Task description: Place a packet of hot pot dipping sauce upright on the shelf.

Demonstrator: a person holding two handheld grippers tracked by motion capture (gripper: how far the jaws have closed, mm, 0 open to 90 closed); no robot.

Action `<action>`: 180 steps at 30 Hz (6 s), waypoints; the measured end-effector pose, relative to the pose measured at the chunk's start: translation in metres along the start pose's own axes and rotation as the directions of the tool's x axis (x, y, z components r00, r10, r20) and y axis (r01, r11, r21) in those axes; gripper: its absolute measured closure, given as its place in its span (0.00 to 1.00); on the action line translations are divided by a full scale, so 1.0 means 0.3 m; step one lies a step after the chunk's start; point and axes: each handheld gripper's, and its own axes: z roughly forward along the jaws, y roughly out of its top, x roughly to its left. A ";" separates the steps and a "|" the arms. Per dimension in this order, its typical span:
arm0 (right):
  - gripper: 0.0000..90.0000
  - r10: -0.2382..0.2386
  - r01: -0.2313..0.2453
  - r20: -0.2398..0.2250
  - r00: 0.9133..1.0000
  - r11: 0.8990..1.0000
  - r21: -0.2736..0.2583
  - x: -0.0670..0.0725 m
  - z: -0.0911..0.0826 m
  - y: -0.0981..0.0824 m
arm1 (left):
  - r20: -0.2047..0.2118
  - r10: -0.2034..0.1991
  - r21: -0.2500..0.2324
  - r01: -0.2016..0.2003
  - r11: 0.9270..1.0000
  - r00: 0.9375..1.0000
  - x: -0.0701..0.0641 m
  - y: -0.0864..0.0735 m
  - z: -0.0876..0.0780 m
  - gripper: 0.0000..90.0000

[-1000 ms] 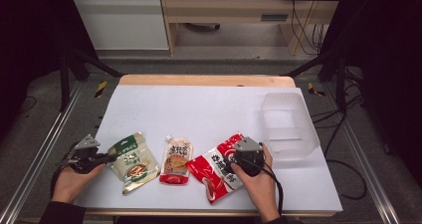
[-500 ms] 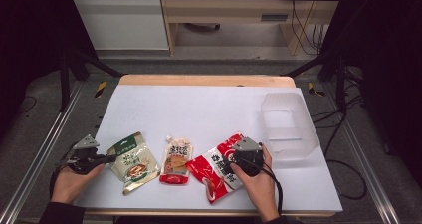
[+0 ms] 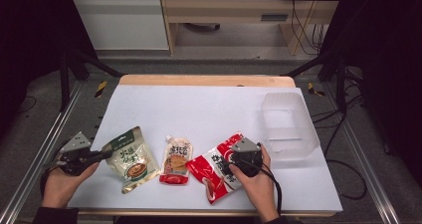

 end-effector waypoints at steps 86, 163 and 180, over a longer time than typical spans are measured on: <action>0.32 -0.508 0.578 -0.389 0.769 0.812 0.082 0.039 -0.121 0.629 | 0.222 0.428 -0.033 -0.432 0.901 0.876 -0.274 0.577 0.034 1.00; 1.00 -0.504 0.575 -0.377 0.777 0.812 0.098 -0.069 -0.127 0.601 | 0.053 0.070 -0.136 -0.062 0.989 0.996 -0.158 0.170 0.179 0.09; 1.00 -0.484 0.536 -0.331 0.810 0.841 0.080 -0.143 -0.193 0.606 | -0.035 0.023 -0.096 -0.026 0.995 0.999 -0.119 0.053 0.207 0.08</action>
